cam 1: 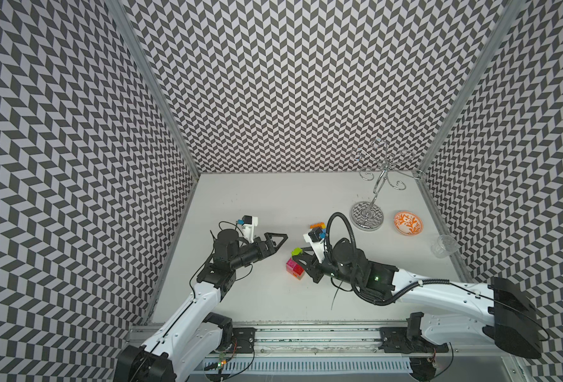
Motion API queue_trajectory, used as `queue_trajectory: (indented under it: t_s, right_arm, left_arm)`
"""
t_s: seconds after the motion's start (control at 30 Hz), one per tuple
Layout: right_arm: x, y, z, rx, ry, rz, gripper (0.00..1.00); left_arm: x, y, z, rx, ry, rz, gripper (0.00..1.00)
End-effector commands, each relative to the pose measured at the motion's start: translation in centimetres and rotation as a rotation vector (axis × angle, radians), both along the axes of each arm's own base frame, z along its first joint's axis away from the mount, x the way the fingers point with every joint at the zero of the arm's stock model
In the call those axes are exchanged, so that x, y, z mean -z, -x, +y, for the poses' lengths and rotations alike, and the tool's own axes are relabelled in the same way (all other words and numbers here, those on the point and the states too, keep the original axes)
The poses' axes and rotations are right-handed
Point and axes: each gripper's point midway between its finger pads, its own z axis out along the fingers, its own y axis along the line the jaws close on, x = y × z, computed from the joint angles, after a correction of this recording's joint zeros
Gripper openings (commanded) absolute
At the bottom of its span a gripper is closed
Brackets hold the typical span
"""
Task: Assemble the letter p with lego
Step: Pick up the lego brick from the center of the board, then assemble the lego brick with the lego brick.
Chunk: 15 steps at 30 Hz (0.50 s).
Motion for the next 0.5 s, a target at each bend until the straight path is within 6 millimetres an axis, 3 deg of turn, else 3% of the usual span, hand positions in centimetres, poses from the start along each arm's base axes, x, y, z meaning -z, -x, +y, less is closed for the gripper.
queue_trajectory:
  t_s: [0.0, 0.23, 0.37, 0.47]
  right_arm:
    - [1.0, 0.3, 0.9, -0.021, 0.095, 0.095, 0.0]
    - [2.4, -0.2, 3.0, -0.061, 0.306, 0.218, 0.0]
    - [4.5, -0.6, 3.4, -0.087, 0.474, 0.311, 0.0]
    - [6.0, -0.8, 3.6, -0.101, 0.573, 0.352, 0.0]
  left_arm:
    - [1.4, -0.9, 2.9, -0.171, -0.091, -0.059, 1.0]
    - [2.6, -0.4, 5.7, -0.33, -0.089, -0.199, 1.0]
    - [4.1, -0.6, 6.9, -0.378, -0.182, -0.211, 1.0]
    - [3.9, -0.7, 7.0, -0.376, -0.197, -0.227, 1.0]
